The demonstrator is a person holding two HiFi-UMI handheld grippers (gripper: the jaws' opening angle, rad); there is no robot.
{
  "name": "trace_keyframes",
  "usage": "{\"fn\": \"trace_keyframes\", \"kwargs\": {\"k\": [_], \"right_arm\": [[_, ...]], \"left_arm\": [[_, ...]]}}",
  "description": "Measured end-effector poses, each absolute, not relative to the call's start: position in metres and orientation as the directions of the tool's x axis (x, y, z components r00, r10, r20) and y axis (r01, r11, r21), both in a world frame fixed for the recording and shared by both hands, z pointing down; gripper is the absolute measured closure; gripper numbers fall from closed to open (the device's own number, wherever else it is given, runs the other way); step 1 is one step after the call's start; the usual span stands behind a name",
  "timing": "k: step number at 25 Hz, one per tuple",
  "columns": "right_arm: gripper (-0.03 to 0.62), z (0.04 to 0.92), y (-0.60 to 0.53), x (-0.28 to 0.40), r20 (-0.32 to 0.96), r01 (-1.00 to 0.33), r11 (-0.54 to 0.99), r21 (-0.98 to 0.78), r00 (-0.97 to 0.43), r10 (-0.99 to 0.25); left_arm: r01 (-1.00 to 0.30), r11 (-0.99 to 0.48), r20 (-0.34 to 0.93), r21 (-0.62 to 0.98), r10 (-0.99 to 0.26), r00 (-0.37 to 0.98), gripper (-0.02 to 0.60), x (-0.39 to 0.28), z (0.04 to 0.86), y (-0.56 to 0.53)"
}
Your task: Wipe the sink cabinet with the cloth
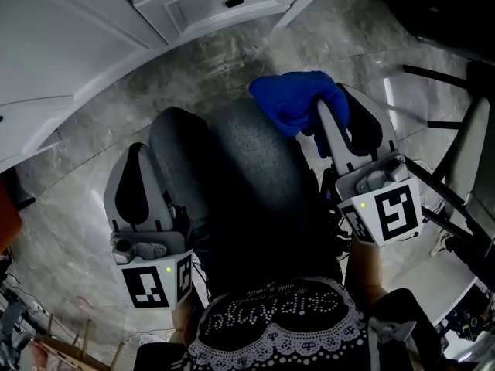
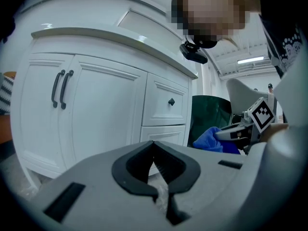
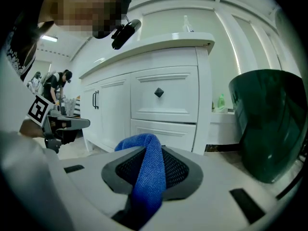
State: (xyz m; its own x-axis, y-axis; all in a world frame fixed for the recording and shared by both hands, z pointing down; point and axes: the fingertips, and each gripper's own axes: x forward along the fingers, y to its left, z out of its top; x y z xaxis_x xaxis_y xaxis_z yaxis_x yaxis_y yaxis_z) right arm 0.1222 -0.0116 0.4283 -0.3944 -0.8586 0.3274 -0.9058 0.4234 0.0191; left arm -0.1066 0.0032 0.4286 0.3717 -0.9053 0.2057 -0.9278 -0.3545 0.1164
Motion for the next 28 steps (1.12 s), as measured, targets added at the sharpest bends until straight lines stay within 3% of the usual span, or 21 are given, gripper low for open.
{"fn": "trace_keyframes", "kwargs": {"k": [6, 28], "right_arm": [[0.49, 0.414, -0.019, 0.125, 0.273, -0.913, 0.408, -0.019, -0.397, -0.876], [0.49, 0.408, -0.017, 0.124, 0.27, -0.909, 0.415, 0.022, -0.394, -0.878]], "left_arm": [[-0.927, -0.356, 0.202, 0.119, -0.905, 0.373, 0.578, -0.107, 0.428, 0.004], [-0.929, -0.352, 0.177, 0.117, -0.913, 0.368, 0.578, -0.11, 0.42, 0.007]]}}
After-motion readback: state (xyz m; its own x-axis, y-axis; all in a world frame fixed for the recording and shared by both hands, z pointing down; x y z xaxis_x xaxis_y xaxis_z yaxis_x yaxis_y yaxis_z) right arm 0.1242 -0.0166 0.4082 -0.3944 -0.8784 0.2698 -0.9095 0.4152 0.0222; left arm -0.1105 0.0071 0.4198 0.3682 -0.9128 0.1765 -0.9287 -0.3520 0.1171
